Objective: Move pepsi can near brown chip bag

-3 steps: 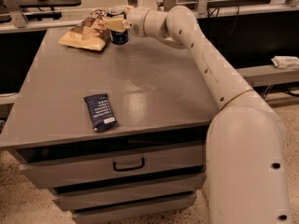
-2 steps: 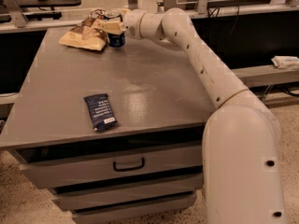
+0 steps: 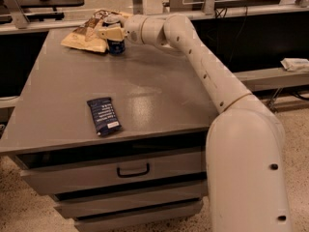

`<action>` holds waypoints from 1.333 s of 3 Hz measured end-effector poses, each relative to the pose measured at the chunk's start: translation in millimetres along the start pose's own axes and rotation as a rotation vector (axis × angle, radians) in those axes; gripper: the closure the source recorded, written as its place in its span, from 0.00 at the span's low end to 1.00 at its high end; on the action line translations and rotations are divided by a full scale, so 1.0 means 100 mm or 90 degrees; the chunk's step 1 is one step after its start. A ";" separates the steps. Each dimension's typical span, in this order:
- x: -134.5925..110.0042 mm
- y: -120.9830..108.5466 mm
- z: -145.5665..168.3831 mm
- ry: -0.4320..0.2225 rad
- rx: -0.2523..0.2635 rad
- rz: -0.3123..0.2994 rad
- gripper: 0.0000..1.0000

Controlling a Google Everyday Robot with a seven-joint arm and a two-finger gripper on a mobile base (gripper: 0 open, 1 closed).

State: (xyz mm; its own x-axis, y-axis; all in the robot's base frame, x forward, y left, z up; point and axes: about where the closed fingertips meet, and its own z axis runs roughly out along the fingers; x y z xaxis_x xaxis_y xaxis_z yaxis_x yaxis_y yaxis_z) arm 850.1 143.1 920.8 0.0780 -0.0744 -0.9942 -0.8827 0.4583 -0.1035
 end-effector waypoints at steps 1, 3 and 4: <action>0.01 -0.02 -0.06 0.006 0.005 0.000 0.00; -0.23 -0.43 -0.89 0.073 0.075 -0.072 0.00; -0.48 -0.65 -1.53 0.081 0.118 -0.107 0.00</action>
Offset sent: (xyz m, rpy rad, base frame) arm 0.0019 -0.0905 0.0188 -0.1016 -0.0203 -0.1387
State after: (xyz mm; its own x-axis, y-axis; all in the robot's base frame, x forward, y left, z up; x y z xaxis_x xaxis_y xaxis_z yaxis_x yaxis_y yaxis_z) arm 832.4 -19.0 979.7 0.1469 -0.2689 -0.9519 -0.7620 0.5828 -0.2822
